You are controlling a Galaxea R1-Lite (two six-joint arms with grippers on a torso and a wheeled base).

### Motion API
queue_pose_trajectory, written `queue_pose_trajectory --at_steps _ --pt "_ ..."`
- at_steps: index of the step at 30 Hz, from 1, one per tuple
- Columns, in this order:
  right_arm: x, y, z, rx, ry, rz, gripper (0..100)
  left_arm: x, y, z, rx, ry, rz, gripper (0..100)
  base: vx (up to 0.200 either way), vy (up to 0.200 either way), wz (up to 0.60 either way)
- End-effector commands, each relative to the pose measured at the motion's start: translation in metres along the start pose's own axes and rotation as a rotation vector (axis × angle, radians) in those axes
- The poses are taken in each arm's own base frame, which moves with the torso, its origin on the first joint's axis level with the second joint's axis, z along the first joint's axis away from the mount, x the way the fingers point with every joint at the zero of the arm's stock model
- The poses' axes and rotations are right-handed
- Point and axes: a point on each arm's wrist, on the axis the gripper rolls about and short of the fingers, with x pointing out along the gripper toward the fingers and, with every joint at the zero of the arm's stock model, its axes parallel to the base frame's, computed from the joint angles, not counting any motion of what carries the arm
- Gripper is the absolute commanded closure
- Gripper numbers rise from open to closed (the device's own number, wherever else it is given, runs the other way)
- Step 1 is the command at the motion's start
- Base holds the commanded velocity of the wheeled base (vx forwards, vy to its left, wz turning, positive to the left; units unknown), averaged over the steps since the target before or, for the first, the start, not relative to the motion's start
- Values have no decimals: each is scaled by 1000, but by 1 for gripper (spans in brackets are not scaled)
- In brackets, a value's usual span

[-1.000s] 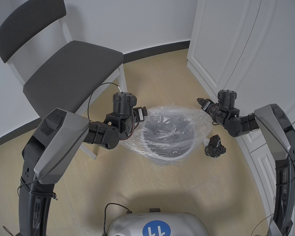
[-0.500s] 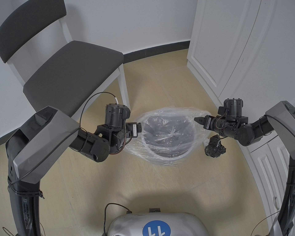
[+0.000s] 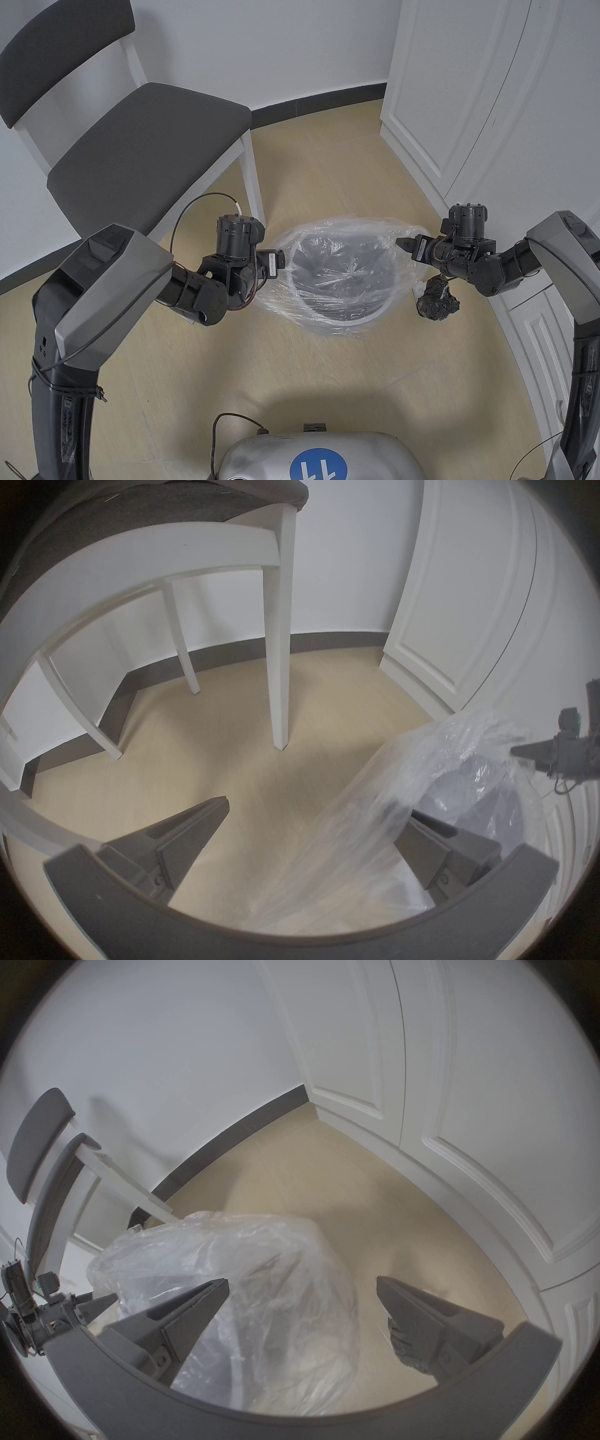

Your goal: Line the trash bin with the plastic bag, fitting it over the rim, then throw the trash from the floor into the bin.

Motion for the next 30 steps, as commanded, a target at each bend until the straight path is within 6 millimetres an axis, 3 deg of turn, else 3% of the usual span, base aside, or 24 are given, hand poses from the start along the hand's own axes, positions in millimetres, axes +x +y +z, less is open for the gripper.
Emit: queue_pose_trajectory --at_steps 1,9,17,22,30 --pt "21 -2 -5 28 -43 -30 0 25 1 1 -21 -44 12 0 0 0 0" --pt "37 -2 -9 109 -203 44 0 30 3 12 -37 -85 14 0 0 0 0" --pt "52 -8 -20 113 -193 34 0 45 4 5 -44 -98 20 0 0 0 0" --pt "74 -17 -31 132 -223 26 0 68 9 -4 -58 -127 41 0 0 0 0" --pt "85 -17 -29 272 -253 56 0 80 10 -10 -65 -141 46 0 0 0 0"
